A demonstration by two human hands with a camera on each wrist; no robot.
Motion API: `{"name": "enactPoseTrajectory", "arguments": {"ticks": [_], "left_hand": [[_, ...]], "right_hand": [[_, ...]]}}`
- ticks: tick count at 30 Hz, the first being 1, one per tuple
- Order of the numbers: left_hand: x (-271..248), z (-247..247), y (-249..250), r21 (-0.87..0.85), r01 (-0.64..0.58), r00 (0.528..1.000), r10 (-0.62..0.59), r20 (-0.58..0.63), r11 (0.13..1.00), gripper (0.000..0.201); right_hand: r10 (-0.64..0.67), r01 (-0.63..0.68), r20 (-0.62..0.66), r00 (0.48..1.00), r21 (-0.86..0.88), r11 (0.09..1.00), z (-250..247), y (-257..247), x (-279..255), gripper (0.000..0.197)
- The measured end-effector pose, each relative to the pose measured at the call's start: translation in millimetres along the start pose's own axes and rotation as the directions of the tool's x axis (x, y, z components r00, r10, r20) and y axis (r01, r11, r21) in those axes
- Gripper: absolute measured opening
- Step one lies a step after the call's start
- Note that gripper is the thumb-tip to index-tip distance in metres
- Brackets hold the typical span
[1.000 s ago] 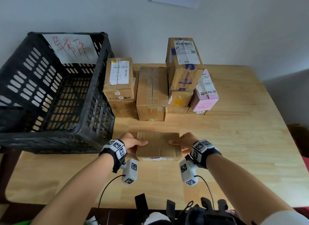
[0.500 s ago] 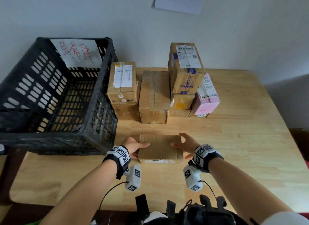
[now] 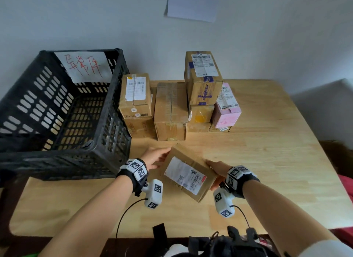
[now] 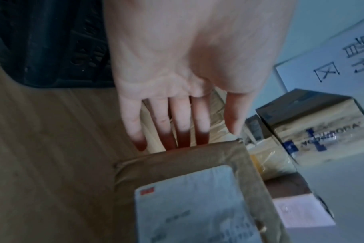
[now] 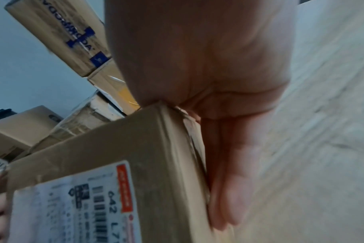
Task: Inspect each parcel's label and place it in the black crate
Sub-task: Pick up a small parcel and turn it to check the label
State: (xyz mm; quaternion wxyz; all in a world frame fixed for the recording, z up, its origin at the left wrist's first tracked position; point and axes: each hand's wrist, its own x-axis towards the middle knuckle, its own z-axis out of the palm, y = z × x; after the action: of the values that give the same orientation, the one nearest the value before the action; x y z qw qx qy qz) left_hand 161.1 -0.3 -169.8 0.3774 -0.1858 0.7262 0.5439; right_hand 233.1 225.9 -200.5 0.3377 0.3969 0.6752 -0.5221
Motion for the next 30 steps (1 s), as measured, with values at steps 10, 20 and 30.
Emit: {"name": "enactPoseTrajectory", "arguments": {"ticks": [10, 20, 30], "left_hand": [[13, 3, -32, 0.174, 0.04, 0.999, -0.044, 0.019, 0.984, 0.086], [23, 1, -38, 0.126, 0.07, 0.997, -0.072, 0.015, 0.99, 0.055], [28, 22, -32, 0.3, 0.119, 0.98, -0.161, 0.12, 0.946, 0.04]], "right_hand": [[-0.045, 0.046, -0.109, 0.993, 0.003, 0.999, -2, 4, -1, 0.065], [-0.118, 0.105, -0.121, 0.986, -0.105, 0.989, 2, 1, 3, 0.053], [-0.034, 0.065, -0.172, 0.984, 0.178, 0.982, 11, 17, 10, 0.029]]}}
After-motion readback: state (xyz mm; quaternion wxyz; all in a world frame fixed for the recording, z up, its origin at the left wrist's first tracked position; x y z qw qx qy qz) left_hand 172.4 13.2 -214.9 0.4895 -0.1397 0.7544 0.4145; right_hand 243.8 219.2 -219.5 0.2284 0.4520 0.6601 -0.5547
